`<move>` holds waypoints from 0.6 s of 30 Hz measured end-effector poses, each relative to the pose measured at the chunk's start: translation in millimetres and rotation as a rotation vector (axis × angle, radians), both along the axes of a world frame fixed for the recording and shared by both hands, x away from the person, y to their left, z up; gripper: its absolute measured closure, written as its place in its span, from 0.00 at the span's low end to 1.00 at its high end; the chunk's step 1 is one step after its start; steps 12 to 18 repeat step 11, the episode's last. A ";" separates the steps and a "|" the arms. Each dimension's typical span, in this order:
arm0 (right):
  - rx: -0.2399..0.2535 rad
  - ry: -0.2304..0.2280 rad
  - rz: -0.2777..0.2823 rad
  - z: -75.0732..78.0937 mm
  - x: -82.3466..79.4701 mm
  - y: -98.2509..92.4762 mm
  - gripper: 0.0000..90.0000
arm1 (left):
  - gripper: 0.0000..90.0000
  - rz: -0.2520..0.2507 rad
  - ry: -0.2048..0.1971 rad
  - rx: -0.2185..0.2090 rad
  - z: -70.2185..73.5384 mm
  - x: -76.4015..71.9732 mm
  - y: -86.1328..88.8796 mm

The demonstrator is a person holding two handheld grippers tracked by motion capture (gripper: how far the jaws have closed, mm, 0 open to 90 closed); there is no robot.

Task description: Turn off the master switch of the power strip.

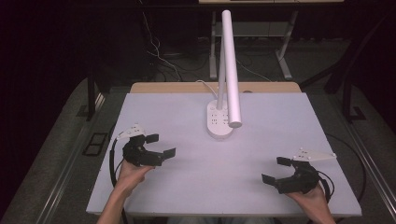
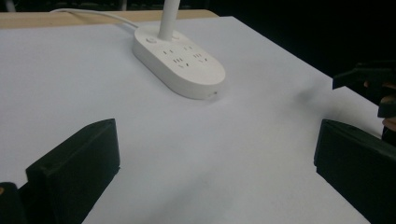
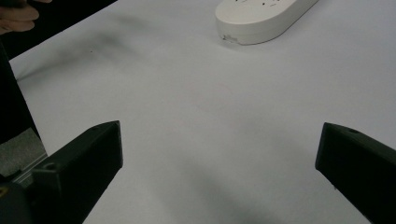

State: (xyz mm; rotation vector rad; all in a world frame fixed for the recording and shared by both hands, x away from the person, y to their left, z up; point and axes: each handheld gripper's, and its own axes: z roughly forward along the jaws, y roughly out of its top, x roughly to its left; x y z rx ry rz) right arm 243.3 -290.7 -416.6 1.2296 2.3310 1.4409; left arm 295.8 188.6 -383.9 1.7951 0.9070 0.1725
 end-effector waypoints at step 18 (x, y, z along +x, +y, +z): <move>0.005 0.004 -0.004 -0.5 0.1 0.2 0.00 | 0.00 -0.011 0.018 0.006 -22.9 -23.3 -3.0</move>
